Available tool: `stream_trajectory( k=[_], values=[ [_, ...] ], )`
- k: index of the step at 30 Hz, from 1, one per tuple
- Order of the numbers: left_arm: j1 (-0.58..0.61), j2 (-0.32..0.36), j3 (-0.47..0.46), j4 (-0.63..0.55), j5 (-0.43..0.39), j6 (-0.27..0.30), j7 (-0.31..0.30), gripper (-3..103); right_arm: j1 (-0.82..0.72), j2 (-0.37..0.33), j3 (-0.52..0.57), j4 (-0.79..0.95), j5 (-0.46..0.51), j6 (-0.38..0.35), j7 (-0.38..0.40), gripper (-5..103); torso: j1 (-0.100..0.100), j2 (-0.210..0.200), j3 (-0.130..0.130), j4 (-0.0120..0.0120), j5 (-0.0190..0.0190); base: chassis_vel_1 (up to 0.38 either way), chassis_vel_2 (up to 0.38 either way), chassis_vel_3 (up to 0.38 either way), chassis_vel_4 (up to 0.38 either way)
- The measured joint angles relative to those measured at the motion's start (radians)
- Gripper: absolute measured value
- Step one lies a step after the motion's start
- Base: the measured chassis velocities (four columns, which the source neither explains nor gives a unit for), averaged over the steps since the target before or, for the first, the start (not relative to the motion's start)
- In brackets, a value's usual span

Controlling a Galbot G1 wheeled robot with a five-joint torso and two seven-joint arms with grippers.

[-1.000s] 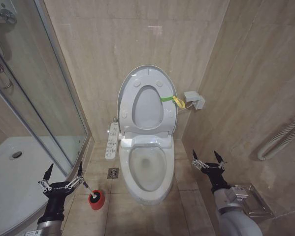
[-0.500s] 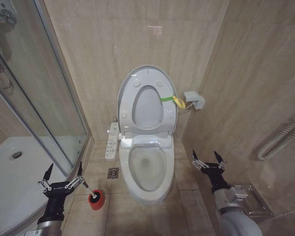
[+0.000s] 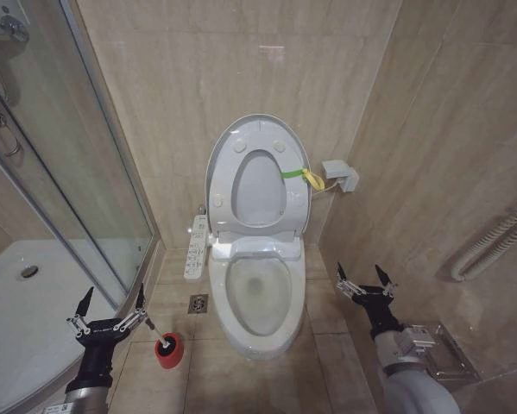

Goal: Open the toilet lid, clean the toilet bowl with a toilet brush, close the toilet lid, and flush.

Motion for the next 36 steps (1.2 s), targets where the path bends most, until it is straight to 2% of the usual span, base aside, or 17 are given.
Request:
stream_trajectory(
  k=[36],
  values=[
    [0.0,0.0,0.0,0.0,0.0,0.0,0.0,100,0.0,0.0,0.0,0.0,0.0,0.0,0.0,100,0.0,0.0,0.0,0.0,0.0,0.0,0.0,0.0,0.0]
  ],
)
